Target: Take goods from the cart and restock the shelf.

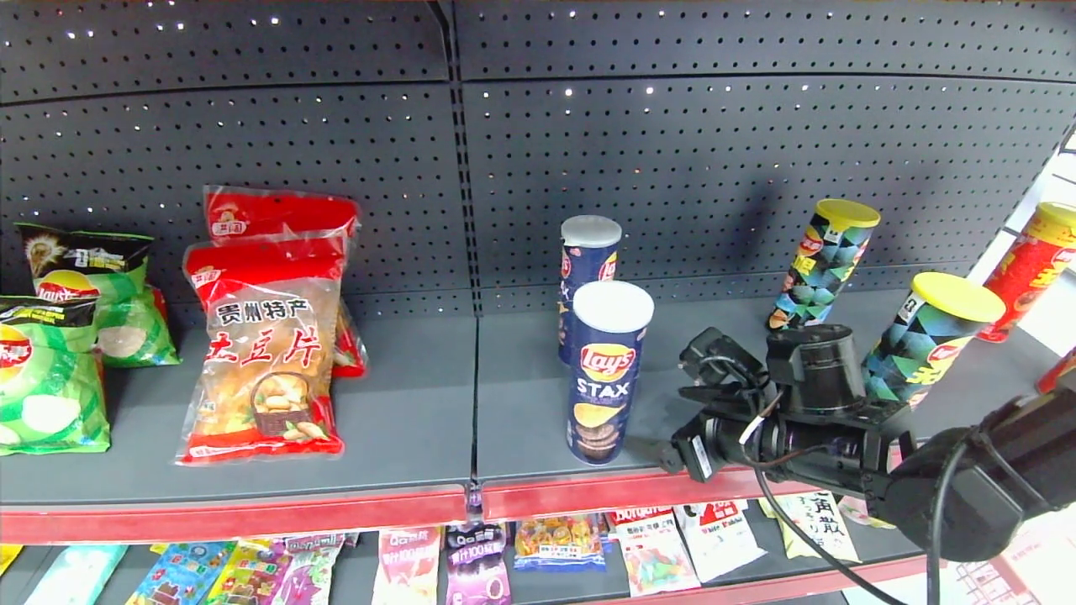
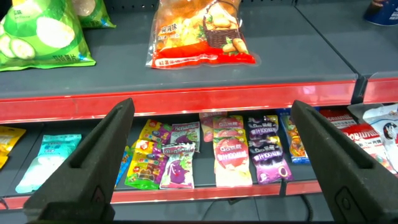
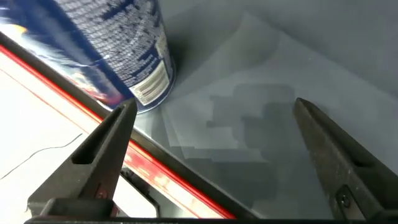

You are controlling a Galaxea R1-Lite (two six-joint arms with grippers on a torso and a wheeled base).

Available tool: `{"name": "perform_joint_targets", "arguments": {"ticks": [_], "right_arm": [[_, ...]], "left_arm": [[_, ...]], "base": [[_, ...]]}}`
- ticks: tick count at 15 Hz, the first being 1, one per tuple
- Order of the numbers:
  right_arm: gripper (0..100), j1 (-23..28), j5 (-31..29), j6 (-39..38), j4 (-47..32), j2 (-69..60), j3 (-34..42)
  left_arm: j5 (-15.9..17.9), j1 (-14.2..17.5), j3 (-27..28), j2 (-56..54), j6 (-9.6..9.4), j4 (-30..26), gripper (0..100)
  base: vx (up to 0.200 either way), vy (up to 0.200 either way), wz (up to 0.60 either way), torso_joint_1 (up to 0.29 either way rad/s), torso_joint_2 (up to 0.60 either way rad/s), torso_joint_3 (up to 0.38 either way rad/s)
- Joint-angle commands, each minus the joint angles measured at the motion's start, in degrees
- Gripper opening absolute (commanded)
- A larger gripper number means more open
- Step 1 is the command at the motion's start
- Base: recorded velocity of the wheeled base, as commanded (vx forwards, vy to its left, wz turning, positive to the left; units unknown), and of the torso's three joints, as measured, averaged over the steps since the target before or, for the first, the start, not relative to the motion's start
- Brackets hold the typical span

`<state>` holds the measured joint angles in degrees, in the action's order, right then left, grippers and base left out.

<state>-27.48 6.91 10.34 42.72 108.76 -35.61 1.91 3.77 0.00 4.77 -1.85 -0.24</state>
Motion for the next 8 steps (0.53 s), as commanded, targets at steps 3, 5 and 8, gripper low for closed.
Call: {"name": "perform_joint_targets", "arguments": {"ticks": [3, 5, 8], "right_arm": [[100, 0.1, 0.0, -0.8, 0.0, 0.7, -1.5], [100, 0.3, -0.7, -0.8, -0.1, 0.8, -1.5], [100, 0.4, -0.8, -0.8, -0.1, 0.8, -1.5]], "left_arm": [[0.0, 0.0, 0.0, 0.1, 0.01, 0.0, 100], [0.0, 0.0, 0.0, 0.1, 0.01, 0.0, 100], [0.0, 0.0, 0.0, 0.1, 0.01, 0.1, 100]], "base": [[0.0, 0.0, 0.0, 0.0, 0.0, 0.0], [0.0, 0.0, 0.0, 0.0, 0.0, 0.0], [0.0, 0.0, 0.0, 0.0, 0.0, 0.0]]}}
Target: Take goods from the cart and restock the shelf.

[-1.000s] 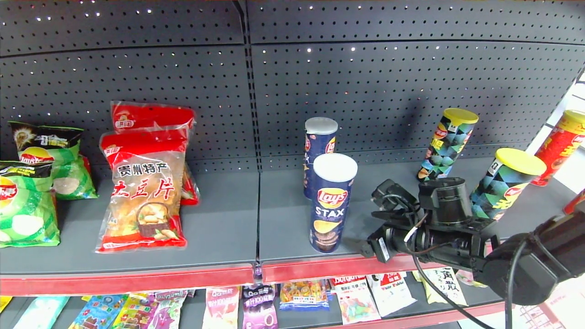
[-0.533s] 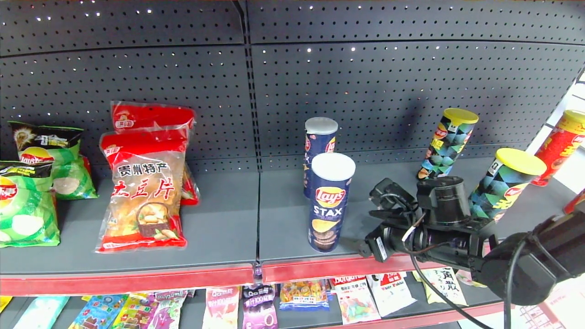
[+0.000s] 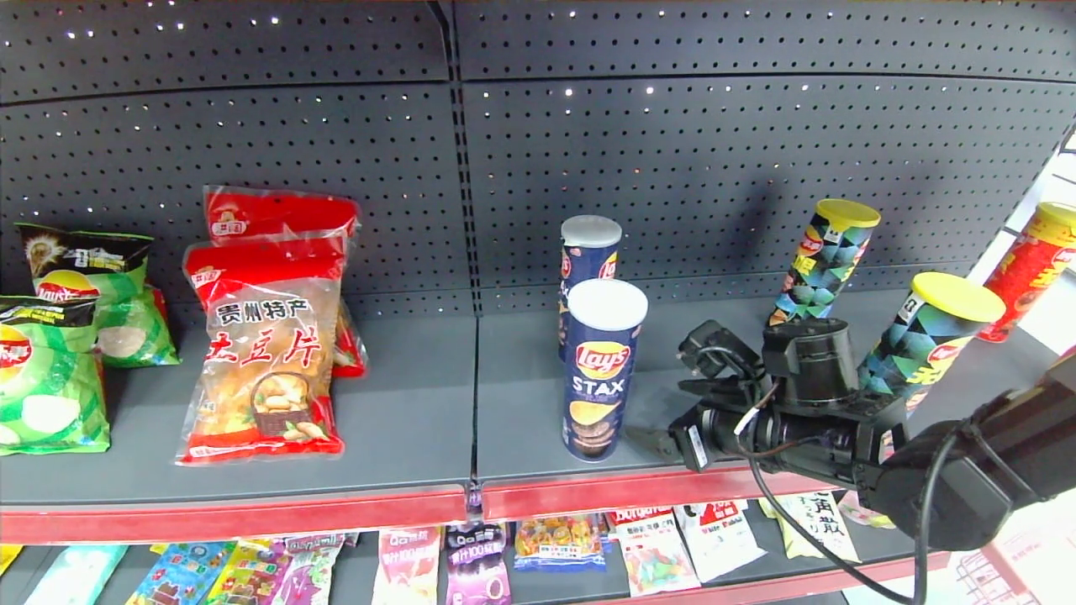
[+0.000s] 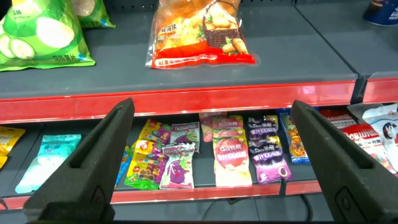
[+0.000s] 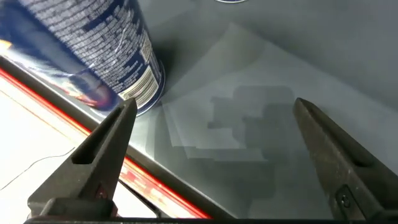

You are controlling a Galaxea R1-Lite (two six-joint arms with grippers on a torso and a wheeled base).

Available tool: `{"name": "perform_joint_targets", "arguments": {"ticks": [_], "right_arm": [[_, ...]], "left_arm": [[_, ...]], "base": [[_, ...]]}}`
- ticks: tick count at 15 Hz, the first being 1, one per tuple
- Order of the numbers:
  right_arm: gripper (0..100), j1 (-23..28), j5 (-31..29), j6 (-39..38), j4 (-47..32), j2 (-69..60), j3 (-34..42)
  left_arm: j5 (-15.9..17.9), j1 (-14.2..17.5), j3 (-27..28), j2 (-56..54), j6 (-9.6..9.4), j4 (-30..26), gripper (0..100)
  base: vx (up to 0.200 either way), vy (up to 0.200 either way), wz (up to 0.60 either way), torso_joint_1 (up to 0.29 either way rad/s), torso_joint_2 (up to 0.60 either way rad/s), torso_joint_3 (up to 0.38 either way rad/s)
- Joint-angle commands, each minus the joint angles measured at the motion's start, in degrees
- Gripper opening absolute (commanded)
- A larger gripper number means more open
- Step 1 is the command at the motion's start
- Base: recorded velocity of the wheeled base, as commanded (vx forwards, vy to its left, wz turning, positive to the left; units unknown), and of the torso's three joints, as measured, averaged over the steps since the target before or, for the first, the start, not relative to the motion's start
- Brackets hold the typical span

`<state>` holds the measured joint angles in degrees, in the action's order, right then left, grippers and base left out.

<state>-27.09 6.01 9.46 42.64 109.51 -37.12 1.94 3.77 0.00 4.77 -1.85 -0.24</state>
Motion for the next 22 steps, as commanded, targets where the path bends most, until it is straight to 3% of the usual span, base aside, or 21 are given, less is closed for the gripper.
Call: {"name": "perform_joint_targets", "arguments": {"ticks": [1, 8, 14, 15, 18, 19, 20, 22], "right_arm": [[100, 0.0, 0.0, 0.0, 0.0, 0.2, 0.0], [100, 0.0, 0.0, 0.0, 0.4, -1.8, 2.1], [100, -3.7, 0.0, 1.4, 0.5, -27.0, 19.1], [100, -4.5, 0.2, 1.4, -1.2, -38.6, 25.3], [100, 2.3, 2.8, 0.0, -27.1, -66.7, 24.3], [100, 4.0, 3.5, 0.0, -31.4, -71.5, 24.0], [100, 10.3, 3.9, 0.0, -41.4, -83.4, 22.5], [100, 16.4, 3.7, -0.1, -48.4, -92.5, 22.4]], "left_arm": [[0.0, 0.0, 0.0, 0.1, 0.01, 0.0, 100], [0.0, 0.0, 0.0, 0.1, 0.01, 0.0, 100], [0.0, 0.0, 0.0, 0.1, 0.01, 0.1, 100], [0.0, 0.0, 0.0, 0.1, 0.01, 0.0, 100], [0.0, 0.0, 0.0, 0.1, 0.01, 0.0, 100], [0.0, 0.0, 0.0, 0.1, 0.01, 0.0, 100], [0.0, 0.0, 0.0, 0.1, 0.01, 0.0, 100], [0.0, 0.0, 0.0, 0.1, 0.01, 0.0, 100]], "base": [[0.0, 0.0, 0.0, 0.0, 0.0, 0.0], [0.0, 0.0, 0.0, 0.0, 0.0, 0.0], [0.0, 0.0, 0.0, 0.0, 0.0, 0.0], [0.0, 0.0, 0.0, 0.0, 0.0, 0.0], [0.0, 0.0, 0.0, 0.0, 0.0, 0.0], [0.0, 0.0, 0.0, 0.0, 0.0, 0.0], [0.0, 0.0, 0.0, 0.0, 0.0, 0.0], [0.0, 0.0, 0.0, 0.0, 0.0, 0.0]]}}
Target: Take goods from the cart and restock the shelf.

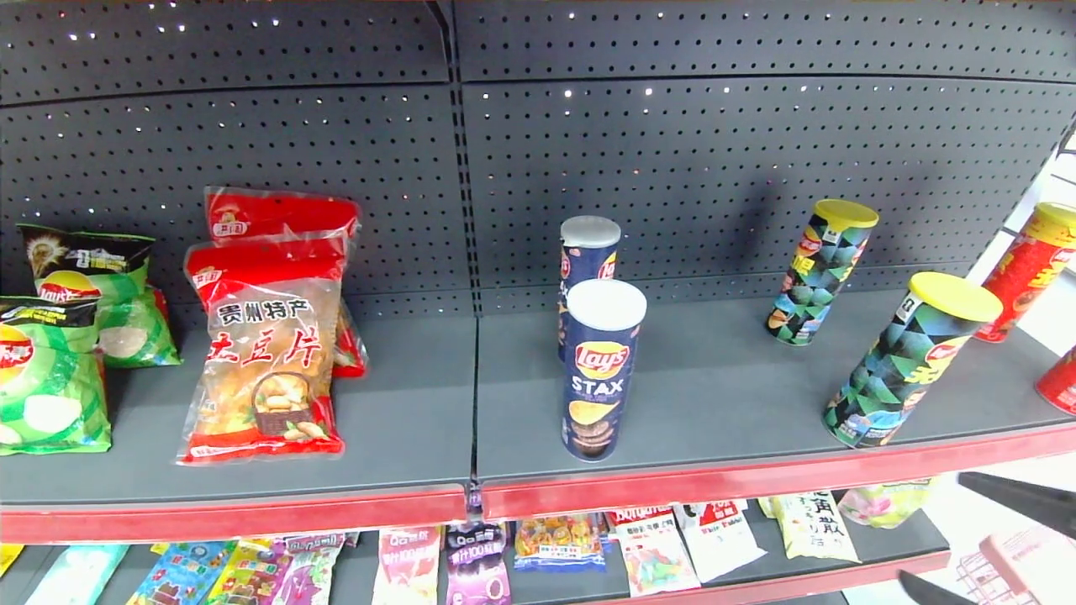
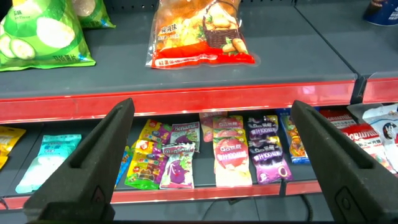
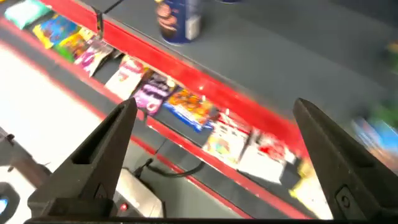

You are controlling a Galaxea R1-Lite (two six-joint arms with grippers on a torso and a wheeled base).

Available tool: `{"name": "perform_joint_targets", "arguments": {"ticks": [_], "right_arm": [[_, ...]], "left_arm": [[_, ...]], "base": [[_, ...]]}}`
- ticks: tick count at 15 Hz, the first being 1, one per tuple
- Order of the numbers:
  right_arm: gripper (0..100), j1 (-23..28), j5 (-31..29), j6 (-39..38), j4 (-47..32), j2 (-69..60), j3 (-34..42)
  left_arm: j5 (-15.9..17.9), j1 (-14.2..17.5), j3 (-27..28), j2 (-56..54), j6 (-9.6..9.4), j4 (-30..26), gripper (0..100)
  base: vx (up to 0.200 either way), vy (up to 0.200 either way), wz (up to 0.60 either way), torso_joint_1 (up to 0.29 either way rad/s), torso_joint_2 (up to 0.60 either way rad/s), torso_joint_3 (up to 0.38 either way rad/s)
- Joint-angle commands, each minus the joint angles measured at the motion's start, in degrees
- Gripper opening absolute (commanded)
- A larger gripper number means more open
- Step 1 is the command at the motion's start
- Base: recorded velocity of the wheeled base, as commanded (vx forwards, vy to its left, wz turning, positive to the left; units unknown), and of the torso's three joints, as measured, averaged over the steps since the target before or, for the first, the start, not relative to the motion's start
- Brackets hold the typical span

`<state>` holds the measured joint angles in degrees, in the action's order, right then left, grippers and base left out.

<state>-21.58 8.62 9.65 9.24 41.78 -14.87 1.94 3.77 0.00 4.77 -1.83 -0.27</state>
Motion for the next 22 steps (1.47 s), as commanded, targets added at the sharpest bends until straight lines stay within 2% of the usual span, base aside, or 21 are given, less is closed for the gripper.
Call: {"name": "perform_joint_targets", "arguments": {"ticks": [1, 3, 4, 6, 8, 10, 13, 15, 17, 19, 22], "right_arm": [[100, 13.5, -0.7, -1.3, -18.6, -31.1, 1.0], [100, 20.4, -6.2, -3.8, -19.9, -34.9, 3.4], [100, 21.8, -6.2, -4.1, -19.9, -36.1, 4.4], [100, 21.5, -5.3, -4.3, -19.6, -41.8, 8.5], [100, 21.5, -4.9, -4.7, -19.8, -41.8, 8.4], [100, 21.5, -5.9, -8.9, -19.2, -41.8, 9.1], [100, 21.5, -5.2, -7.8, -15.0, -41.6, 10.7], [100, 21.5, -4.0, -15.5, -14.7, -41.8, 11.0], [100, 21.5, -4.4, -5.3, -11.9, -41.8, 12.3], [100, 21.3, -4.5, -6.7, -11.7, -37.0, 12.4], [100, 21.5, -5.5, -8.0, -9.9, -41.8, 14.3]], "left_arm": [[0.0, 0.0, 0.0, 0.1, -0.02, 0.0, 100], [0.0, 0.0, 0.0, 0.1, -0.02, 0.0, 100], [0.0, 0.0, 0.0, 0.1, -0.02, 0.0, 100], [0.0, 0.0, 0.0, 0.1, -0.02, 0.0, 100], [0.0, 0.0, 0.0, 0.1, -0.02, 0.0, 100], [0.0, 0.0, 0.0, 0.1, -0.02, 0.0, 100], [0.0, 0.0, 0.0, 0.1, -0.02, 0.0, 100], [0.0, 0.0, 0.0, 0.1, -0.02, 0.0, 100], [0.0, 0.0, 0.0, 0.1, -0.02, 0.0, 100], [0.0, 0.0, 0.0, 0.1, -0.02, 0.0, 100], [0.0, 0.0, 0.0, 0.1, -0.02, 0.0, 100]], "base": [[0.0, 0.0, 0.0, 0.0, 0.0, 0.0], [0.0, 0.0, 0.0, 0.0, 0.0, 0.0], [0.0, 0.0, 0.0, 0.0, 0.0, 0.0], [0.0, 0.0, 0.0, 0.0, 0.0, 0.0], [0.0, 0.0, 0.0, 0.0, 0.0, 0.0], [0.0, 0.0, 0.0, 0.0, 0.0, 0.0], [0.0, 0.0, 0.0, 0.0, 0.0, 0.0], [0.0, 0.0, 0.0, 0.0, 0.0, 0.0], [0.0, 0.0, 0.0, 0.0, 0.0, 0.0], [0.0, 0.0, 0.0, 0.0, 0.0, 0.0], [0.0, 0.0, 0.0, 0.0, 0.0, 0.0]]}}
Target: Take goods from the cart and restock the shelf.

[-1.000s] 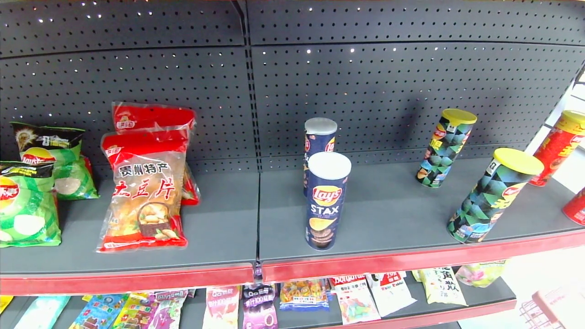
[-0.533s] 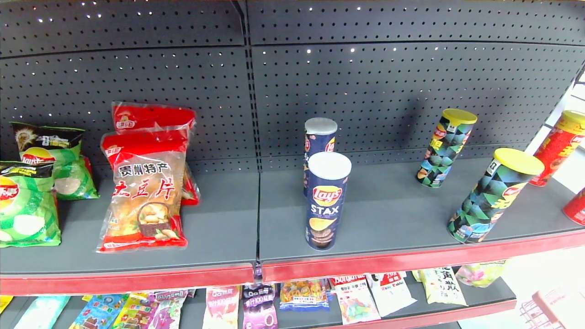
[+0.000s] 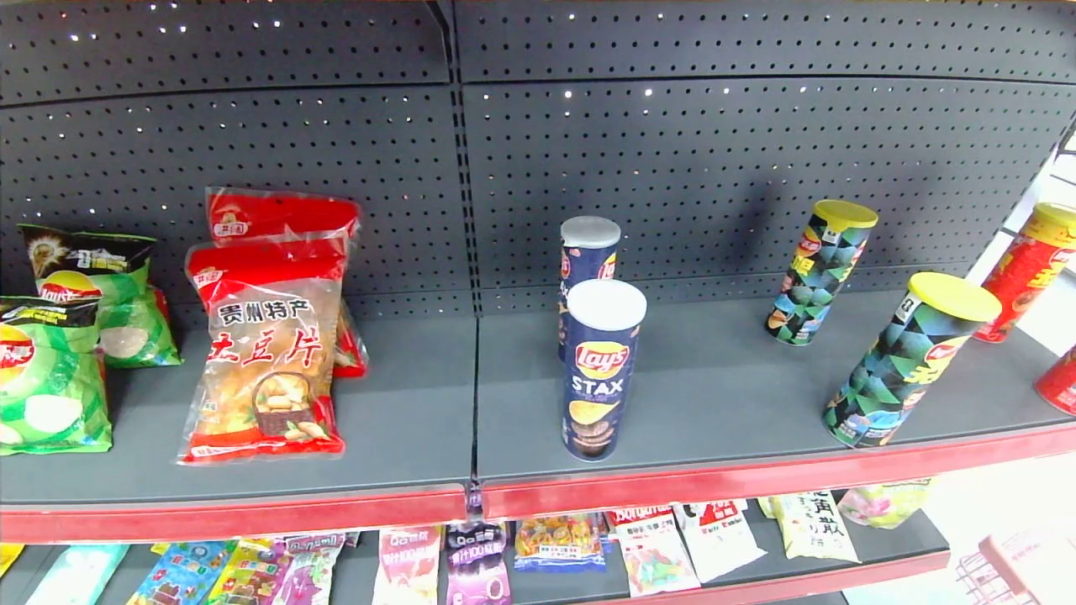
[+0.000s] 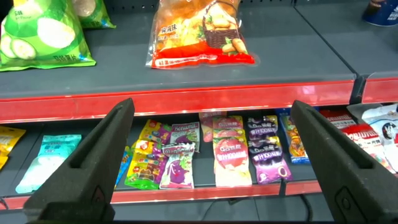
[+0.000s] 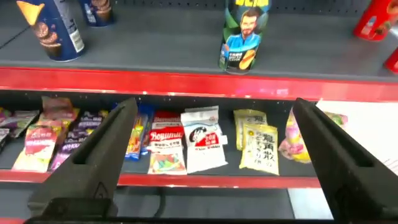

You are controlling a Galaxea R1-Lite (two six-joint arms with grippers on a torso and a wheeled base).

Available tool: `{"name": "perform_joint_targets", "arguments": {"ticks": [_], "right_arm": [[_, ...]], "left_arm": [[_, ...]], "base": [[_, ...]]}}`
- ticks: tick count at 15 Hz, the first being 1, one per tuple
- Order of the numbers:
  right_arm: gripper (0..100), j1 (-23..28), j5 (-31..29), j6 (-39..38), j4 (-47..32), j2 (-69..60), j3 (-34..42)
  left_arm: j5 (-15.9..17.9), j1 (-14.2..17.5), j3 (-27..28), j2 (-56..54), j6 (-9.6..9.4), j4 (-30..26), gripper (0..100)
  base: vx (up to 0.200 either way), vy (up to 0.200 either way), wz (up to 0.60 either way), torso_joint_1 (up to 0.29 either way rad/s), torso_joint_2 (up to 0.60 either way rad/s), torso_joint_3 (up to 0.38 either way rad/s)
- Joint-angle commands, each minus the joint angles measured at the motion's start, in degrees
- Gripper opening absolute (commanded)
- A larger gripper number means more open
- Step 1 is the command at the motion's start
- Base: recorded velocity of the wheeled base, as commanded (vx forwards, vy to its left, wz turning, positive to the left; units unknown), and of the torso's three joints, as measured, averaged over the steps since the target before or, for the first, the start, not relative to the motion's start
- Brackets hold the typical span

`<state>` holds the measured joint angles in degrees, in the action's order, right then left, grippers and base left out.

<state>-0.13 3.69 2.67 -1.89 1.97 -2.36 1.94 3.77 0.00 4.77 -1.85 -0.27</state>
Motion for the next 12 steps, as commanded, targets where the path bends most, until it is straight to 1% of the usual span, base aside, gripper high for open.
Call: {"name": "perform_joint_targets", "arguments": {"ticks": [1, 3, 8, 9, 10, 11, 12], "right_arm": [[100, 0.0, -1.8, 1.4, 3.1, -2.0, 2.4], [100, -0.1, -2.5, -2.4, 1.6, -1.6, 2.2], [100, -0.1, -2.3, -2.7, 1.8, -1.9, 2.4], [100, -0.1, -2.3, -2.8, 1.8, -2.0, 2.4], [100, -0.1, -2.3, -2.8, 1.8, -2.0, 2.4], [100, -0.1, -2.3, -2.8, 1.8, -2.0, 2.4], [100, -0.1, -2.3, -2.8, 1.8, -2.0, 2.4]], "left_arm": [[0.0, 0.0, 0.0, 0.1, 0.01, 0.0, 100], [0.0, 0.0, 0.0, 0.1, -0.08, 0.0, 100], [0.1, -0.1, 0.0, 0.1, -0.26, 0.0, 100], [0.1, -1.0, 0.0, -0.6, -0.26, 0.0, 100], [0.2, -4.0, 0.0, -1.6, -0.26, 0.0, 100], [0.3, -5.0, 0.0, -2.0, -0.34, 0.1, 100], [0.3, -4.7, 0.0, -2.1, -0.34, 0.1, 100]], "base": [[0.0, 0.0, 0.0, 0.0, 0.0, 0.0], [0.0, 0.0, 0.0, 0.0, 0.0, 0.0], [0.0, 0.0, 0.0, 0.0, 0.0, 0.0], [0.0, 0.0, 0.0, 0.0, 0.0, 0.0], [0.0, 0.0, 0.0, 0.0, 0.0, 0.0], [0.0, 0.0, 0.0, 0.0, 0.0, 0.0], [-0.2, 0.0, 0.0, 0.002, 0.0, 0.007]]}}
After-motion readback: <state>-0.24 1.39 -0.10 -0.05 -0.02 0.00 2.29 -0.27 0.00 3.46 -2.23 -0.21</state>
